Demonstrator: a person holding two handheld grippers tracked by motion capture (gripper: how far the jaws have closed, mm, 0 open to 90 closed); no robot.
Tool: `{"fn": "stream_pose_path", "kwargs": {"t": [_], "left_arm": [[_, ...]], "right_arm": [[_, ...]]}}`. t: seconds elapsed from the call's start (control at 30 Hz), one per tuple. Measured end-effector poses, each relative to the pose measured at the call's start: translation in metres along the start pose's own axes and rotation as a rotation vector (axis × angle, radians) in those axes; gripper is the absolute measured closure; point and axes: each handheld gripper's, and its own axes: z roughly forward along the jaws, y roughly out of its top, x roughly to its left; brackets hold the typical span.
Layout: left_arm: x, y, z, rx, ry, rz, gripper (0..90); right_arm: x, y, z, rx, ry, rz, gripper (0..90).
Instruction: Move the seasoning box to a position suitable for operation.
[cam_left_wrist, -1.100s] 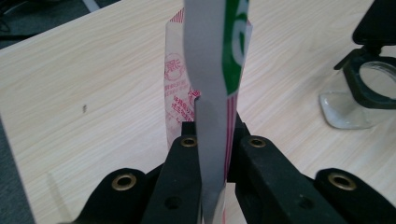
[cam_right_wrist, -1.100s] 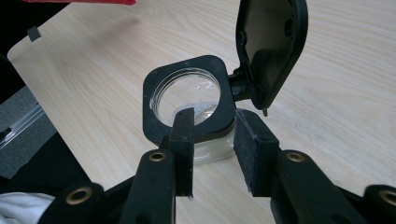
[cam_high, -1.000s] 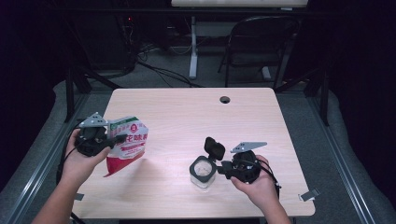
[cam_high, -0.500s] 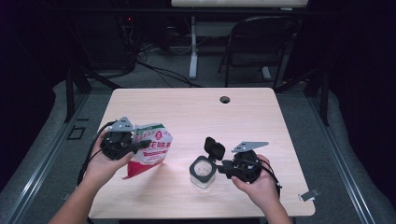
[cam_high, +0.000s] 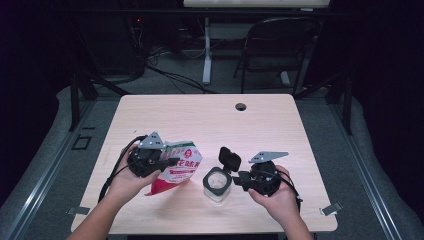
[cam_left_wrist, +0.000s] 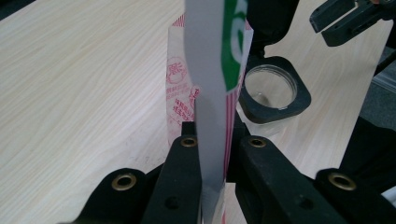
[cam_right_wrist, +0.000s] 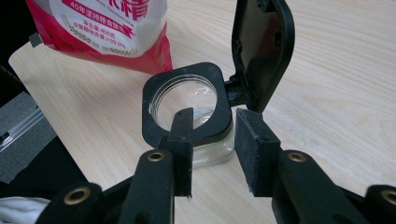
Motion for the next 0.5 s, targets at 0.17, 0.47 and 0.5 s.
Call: {"fn": "stream_pose_path", "kwargs": {"t": [0.17,0.47,0.5], "left_arm": [[-0.002,0.001,0.005,0.001,-0.011,0.006,90.0],[-0.006,0.003,0.01,-0.014,-0.024,0.01,90.0],[-0.006,0.003,0.011,-0.016,-0.025,0.009,90.0]], "right_arm": [[0.0,0.0,-0.001,0.001,-0.002,-0.005,68.1],[-0.001,0.0,0.0,0.011,-0.001,-0.009,67.9],[-0.001,0.0,0.0,0.01,-0.001,-0.009,67.8]]}}
